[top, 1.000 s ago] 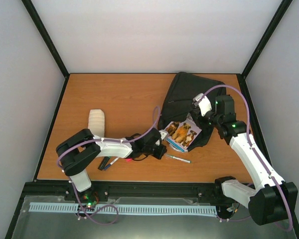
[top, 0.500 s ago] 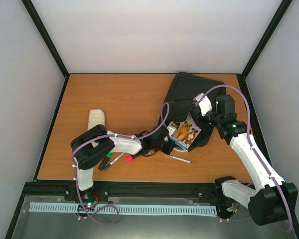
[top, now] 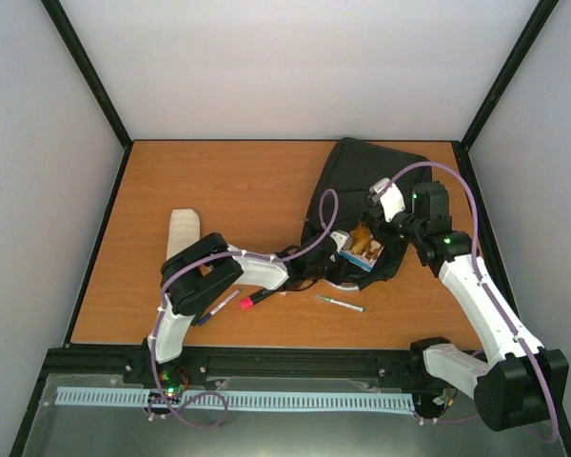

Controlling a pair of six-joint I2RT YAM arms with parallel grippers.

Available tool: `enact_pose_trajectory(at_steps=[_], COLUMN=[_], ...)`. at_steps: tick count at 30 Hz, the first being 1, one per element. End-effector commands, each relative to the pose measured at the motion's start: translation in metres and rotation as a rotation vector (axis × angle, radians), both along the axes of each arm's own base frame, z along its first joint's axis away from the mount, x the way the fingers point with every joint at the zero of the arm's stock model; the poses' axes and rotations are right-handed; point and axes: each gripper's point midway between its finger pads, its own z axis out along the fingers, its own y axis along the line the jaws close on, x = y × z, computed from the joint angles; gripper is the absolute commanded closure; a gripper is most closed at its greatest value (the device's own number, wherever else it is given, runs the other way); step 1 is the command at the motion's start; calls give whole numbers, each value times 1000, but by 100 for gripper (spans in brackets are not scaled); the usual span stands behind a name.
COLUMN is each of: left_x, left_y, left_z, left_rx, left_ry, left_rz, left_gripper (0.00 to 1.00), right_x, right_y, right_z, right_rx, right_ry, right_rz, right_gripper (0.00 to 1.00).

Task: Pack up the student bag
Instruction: Place the book in the student bag.

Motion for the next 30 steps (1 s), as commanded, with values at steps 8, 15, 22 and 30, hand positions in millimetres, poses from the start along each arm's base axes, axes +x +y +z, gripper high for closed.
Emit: enact_pose_trajectory(at_steps=[8, 15, 22, 30], left_x=[42, 59, 68, 43], left_y=[-26, -40, -45, -21], left_z=[10, 16, 24, 33], left_rx=[-148, -199, -215, -248], left_ry=[-54, -65, -65, -30], left_rz=[198, 241, 239, 216], left_gripper=[99, 99, 99, 99], right_x=[3, 2, 2, 4], right_y=[8, 7, 6, 3], right_z=[23, 24, 24, 26], right_rx=[47, 48, 47, 42], right_ry=[-79, -83, -83, -94], right_rz=[37, 38, 35, 22], right_gripper=[97, 97, 97, 97])
